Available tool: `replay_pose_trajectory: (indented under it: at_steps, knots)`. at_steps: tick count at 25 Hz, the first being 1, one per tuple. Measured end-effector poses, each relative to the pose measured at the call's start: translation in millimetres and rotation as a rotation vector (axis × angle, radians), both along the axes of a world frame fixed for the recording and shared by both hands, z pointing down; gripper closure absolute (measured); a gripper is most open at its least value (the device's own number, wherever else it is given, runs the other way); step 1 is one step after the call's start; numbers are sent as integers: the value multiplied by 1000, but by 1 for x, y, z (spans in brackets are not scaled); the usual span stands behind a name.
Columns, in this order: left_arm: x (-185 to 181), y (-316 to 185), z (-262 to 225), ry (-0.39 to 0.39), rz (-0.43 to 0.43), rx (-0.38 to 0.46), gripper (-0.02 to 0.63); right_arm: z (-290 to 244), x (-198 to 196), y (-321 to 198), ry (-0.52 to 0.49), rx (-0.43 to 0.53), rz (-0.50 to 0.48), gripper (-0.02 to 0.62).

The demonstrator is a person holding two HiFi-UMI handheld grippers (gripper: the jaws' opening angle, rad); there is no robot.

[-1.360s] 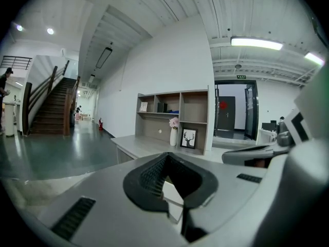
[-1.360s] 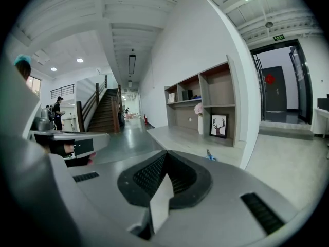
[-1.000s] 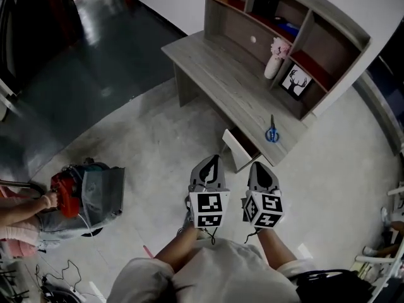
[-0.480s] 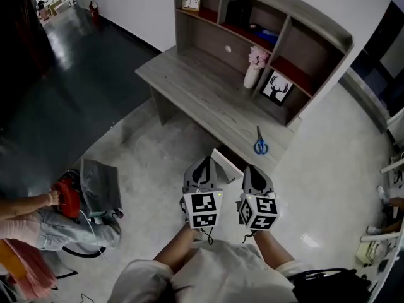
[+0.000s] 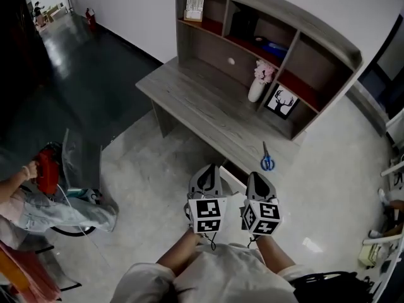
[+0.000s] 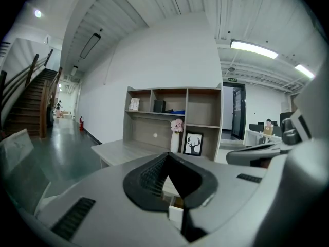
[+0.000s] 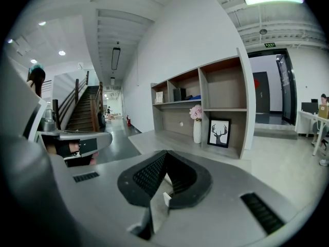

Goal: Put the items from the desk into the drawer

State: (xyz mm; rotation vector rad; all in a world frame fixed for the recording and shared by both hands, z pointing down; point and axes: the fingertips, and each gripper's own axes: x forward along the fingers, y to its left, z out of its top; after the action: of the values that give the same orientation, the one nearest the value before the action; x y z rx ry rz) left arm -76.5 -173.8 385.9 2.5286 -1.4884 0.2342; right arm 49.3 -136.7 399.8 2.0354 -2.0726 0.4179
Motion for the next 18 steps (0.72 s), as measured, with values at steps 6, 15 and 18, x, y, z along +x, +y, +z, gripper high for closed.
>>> replay_pose_trajectory:
  at_steps: [6,15,18]
  knots:
    - [-3,-20,5,-5,-1,-6,609,3,-2,-17,-22,5,14,597]
    - [18,-22,16,-22,-30,-51,610,15,27,-14,-47,-33,20,597]
    - [31,-20,22,-28,-35,-65,609,21,41,-12,-55,-47,19,597]
